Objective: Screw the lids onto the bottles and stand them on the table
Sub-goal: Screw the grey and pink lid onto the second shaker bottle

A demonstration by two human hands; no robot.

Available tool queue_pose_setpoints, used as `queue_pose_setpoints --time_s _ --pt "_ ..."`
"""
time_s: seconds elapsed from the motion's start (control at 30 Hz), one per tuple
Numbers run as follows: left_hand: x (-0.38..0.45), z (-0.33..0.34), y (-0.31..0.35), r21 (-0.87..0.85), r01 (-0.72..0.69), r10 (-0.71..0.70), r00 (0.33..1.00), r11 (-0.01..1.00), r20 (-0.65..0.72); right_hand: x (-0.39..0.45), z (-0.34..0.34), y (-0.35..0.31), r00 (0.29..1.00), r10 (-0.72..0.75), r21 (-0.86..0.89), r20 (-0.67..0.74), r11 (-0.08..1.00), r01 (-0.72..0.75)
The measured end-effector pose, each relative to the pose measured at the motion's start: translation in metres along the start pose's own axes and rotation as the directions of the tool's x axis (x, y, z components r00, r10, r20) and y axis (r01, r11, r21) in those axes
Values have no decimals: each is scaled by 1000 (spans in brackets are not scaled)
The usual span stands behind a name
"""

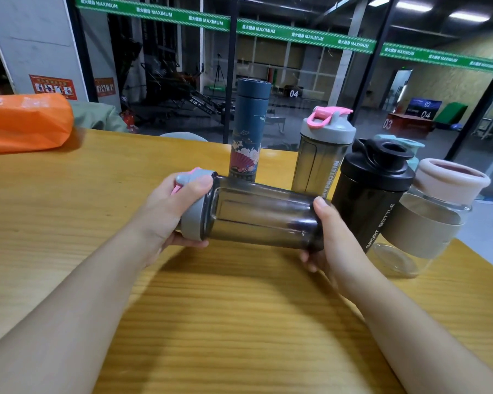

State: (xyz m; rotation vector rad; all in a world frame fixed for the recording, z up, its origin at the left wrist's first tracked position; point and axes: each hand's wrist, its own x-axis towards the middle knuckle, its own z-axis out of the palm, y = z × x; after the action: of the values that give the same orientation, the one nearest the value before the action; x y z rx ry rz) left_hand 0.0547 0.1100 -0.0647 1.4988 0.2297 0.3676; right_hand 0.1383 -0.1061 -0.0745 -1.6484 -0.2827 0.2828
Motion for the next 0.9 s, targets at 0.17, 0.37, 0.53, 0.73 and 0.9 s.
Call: queue_pose_setpoints --time_s 0.17,0.37,0.53,0.73,0.9 --pt "-3 4 -2 100 -308 309 951 946 5 -3 -4 -4 966 254 116 46 959 -257" --pt "-6 7 -4 104 -485 484 874 868 42 -5 -15 -11 920 362 152 152 911 -383" --pt "-4 10 -7 67 -544 546 837 837 -29 -6 -12 -10 939 317 270 136 900 -343" --pt "13 20 -14 -503 -244 250 967 829 -55 -8 11 -2 947 272 408 168 856 -318" --pt "15 23 -18 -533 -133 162 987 836 7 -4 9 4 944 301 412 134 850 -330"
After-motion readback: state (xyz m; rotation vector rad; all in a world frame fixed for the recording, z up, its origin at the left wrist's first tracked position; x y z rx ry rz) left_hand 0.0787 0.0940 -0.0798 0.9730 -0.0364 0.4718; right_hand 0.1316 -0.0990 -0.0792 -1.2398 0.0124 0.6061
